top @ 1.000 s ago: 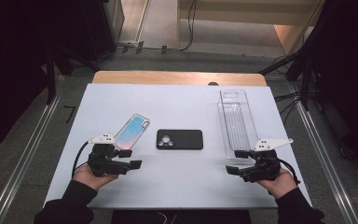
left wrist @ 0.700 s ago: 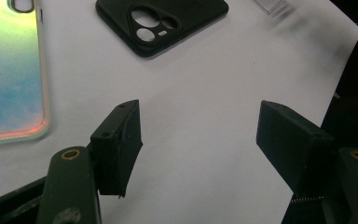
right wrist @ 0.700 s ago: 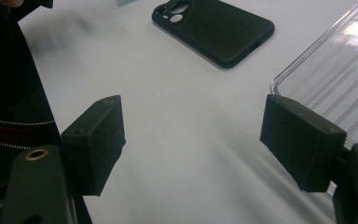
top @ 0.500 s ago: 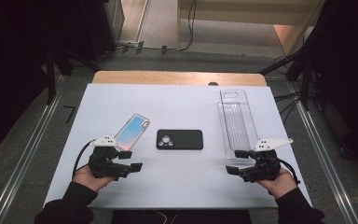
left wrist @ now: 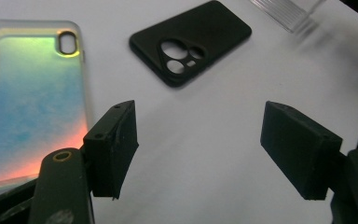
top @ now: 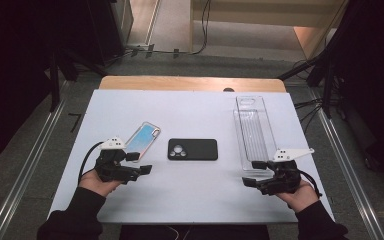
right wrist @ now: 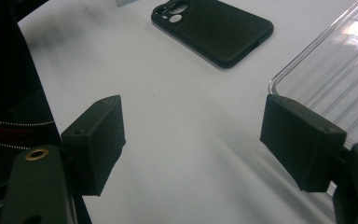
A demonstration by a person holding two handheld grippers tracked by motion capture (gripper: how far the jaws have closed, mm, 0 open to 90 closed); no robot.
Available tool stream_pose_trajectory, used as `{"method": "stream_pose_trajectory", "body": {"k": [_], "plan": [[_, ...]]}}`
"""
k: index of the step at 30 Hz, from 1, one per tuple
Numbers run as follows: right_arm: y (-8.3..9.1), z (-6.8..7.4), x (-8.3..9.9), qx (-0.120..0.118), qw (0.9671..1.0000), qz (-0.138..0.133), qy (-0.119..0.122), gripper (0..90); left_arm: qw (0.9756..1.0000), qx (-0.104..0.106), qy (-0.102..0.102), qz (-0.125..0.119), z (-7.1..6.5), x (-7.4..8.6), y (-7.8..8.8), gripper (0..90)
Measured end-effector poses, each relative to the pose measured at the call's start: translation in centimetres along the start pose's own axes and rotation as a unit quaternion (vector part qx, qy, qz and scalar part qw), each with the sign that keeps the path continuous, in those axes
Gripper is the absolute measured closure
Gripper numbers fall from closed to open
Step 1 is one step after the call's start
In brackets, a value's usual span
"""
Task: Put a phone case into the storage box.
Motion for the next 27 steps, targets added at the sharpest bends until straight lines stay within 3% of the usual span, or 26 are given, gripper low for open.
{"method": "stream_pose_trajectory", "body": {"k": [7,11,27], "plan": [[0.0,0.0,0.0,0.0,1.0,-0.001,-0.001,19.8,0.9997,-0.014,0.014,-0.015,1.6,-0.8,0.1,26.7],[0.0,0.0,0.0,0.0,1.0,-0.001,-0.001,19.8,0.9992,-0.036,0.01,-0.012,2.6,-1.4,0.1,24.6],[0.0,0.0,0.0,-0.001,1.0,-0.002,-0.001,19.8,0.9982,-0.05,0.023,-0.025,6.1,-3.9,-0.3,24.4]]}}
Point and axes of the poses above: each handheld gripper's, and its own axes: y roughly backward along the jaws, x roughly out of its underside, z roughly to its left, the point moved 3 cm from there along -y, roughly forward along the jaws, and after that the axes turned 10 degrees about x, right-handed, at the moved point
